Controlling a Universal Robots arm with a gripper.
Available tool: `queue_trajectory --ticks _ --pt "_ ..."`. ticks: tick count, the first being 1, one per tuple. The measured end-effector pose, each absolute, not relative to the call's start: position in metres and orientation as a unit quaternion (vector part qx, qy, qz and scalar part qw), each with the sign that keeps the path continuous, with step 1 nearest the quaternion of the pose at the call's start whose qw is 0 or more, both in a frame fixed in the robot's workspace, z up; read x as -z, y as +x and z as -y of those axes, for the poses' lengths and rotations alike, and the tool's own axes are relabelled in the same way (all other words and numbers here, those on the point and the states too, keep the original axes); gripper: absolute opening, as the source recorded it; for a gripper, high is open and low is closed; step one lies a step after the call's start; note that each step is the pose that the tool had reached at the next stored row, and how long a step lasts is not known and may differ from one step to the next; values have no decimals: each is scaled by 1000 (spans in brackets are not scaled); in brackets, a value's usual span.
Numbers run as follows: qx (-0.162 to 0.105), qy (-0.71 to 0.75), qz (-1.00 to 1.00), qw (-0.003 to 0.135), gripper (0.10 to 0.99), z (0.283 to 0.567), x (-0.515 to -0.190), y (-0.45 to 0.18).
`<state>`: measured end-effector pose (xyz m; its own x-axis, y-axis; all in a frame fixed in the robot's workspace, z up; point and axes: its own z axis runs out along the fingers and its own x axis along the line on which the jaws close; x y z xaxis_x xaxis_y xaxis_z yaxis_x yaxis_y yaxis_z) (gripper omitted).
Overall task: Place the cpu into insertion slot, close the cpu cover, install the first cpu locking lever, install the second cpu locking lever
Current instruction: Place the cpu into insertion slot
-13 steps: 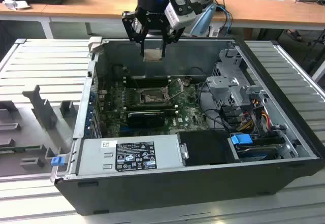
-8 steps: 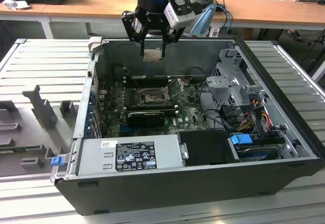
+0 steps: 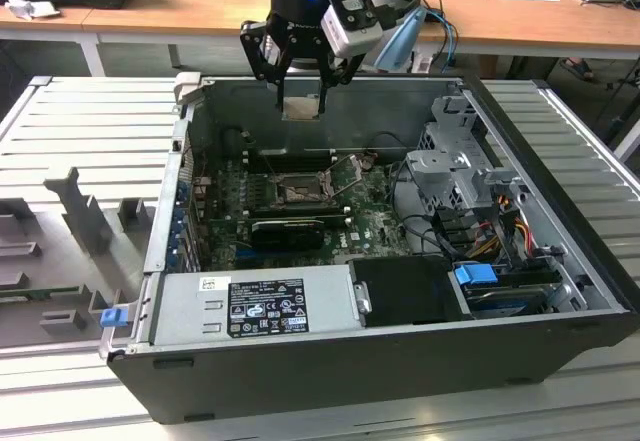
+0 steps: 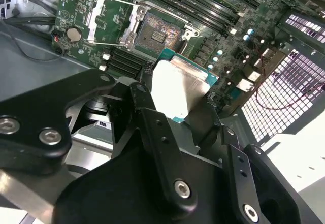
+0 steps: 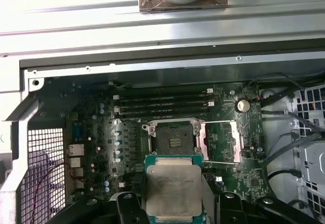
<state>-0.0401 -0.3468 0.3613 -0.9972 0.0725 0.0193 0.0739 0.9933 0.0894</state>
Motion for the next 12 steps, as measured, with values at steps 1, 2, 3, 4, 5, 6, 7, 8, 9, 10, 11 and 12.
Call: queue_trajectory --ticks 1,2,3,4,5,6,7,8,9,10,11,12 --pt "45 -38 998 8 529 347 -361 -40" --pt "45 -39 998 8 529 347 -361 -40" --pt "45 -41 998 8 529 347 -361 -40" --pt "45 -43 998 8 529 347 -361 -40" --pt "45 -44 998 8 529 347 -361 -40" --pt "45 -45 998 8 529 347 -361 -40" --pt "45 -45 998 8 529 347 -361 -40" --pt "45 -45 998 8 529 347 -360 -40" --pt "45 -45 998 9 529 347 -360 -40" --pt "45 -45 998 9 529 347 -360 -40" --pt "44 -46 998 9 529 347 -360 -40" --pt "44 -47 998 9 529 347 -360 -40"
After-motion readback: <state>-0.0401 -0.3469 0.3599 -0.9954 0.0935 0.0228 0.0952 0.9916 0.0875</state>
